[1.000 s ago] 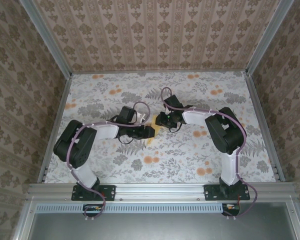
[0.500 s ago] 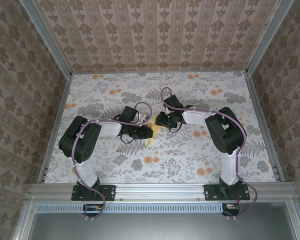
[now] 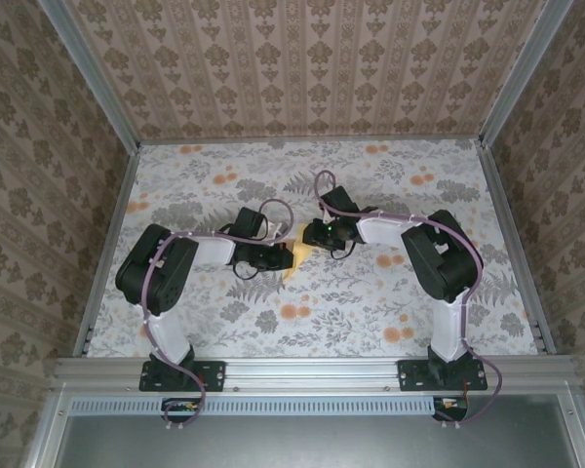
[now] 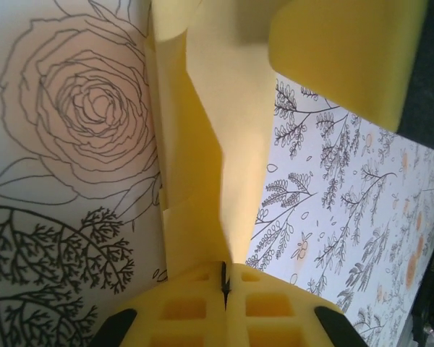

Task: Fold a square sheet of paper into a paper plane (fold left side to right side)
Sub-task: Fold the wing for the fifth time at the center of the table.

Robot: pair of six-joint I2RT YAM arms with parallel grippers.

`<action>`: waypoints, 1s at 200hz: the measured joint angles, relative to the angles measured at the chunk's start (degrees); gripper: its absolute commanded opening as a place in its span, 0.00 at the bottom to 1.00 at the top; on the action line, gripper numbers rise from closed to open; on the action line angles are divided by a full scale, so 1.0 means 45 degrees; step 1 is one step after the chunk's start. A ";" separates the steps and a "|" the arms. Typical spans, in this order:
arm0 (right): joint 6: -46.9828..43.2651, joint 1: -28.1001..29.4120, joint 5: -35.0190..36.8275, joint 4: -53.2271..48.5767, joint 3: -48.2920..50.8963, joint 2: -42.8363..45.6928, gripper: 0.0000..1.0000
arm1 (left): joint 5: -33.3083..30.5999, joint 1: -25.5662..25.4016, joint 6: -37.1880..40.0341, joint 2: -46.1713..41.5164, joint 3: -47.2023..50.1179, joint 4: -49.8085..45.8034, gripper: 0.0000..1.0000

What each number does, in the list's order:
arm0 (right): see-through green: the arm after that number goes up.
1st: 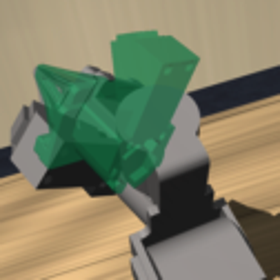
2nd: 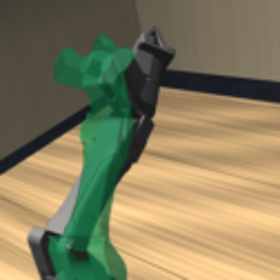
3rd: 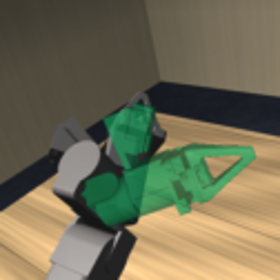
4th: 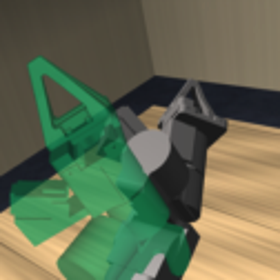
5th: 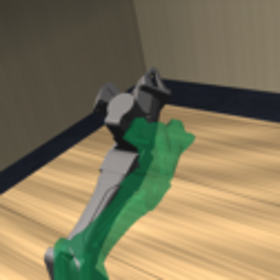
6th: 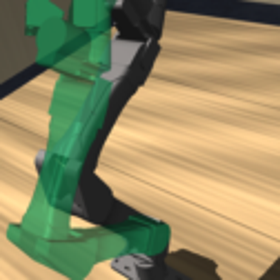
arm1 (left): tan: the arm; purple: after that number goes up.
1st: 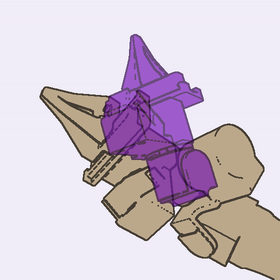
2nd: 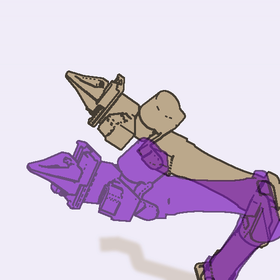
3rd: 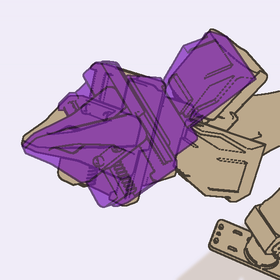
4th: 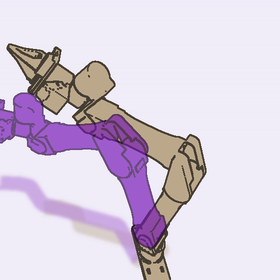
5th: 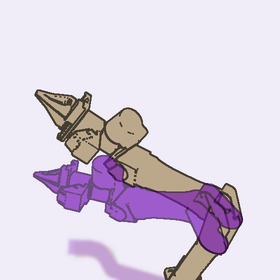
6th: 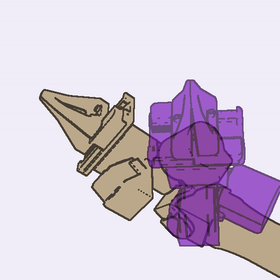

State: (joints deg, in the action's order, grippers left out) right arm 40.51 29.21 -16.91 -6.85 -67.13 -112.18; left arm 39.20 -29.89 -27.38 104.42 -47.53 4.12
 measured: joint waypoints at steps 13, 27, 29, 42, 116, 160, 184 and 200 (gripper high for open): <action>-0.0044 -0.0058 0.0000 0.0141 0.0340 0.0345 0.37 | 0.0180 0.0068 -0.0005 0.0049 0.0097 0.0257 0.03; -0.0078 -0.0083 -0.0010 0.0228 0.0665 0.0772 0.37 | 0.0500 0.0175 -0.0078 0.0131 0.0223 0.0588 0.02; -0.0083 -0.0087 -0.0015 0.0243 0.0709 0.0845 0.37 | 0.0534 0.0180 -0.0102 0.0146 0.0233 0.0617 0.02; -0.0117 -0.0107 -0.0112 0.0486 0.0962 0.1175 0.36 | 0.0845 0.0277 -0.0209 0.0219 0.0316 0.0884 0.02; -0.0058 0.0568 -0.1399 0.2390 0.1802 0.1477 0.31 | 0.1559 0.0534 -0.0350 0.0432 0.0452 0.1379 0.00; -0.0010 0.0967 -0.1632 0.2822 0.1739 0.0908 0.31 | 0.1690 0.0583 -0.0355 0.0476 0.0452 0.1418 0.00; -0.0039 0.0976 -0.1554 0.2540 0.1559 0.0670 0.31 | 0.1749 0.0593 -0.0350 0.0505 0.0447 0.1418 0.00; -0.0112 0.0976 -0.1389 0.2346 0.1311 0.0549 0.31 | 0.1817 0.0617 -0.0350 0.0539 0.0423 0.1399 0.00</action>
State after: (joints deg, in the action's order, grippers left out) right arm 40.01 33.61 -23.16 3.70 -61.23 -109.71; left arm 47.37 -27.11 -28.95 106.85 -45.63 10.41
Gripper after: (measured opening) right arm 0.309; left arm 0.047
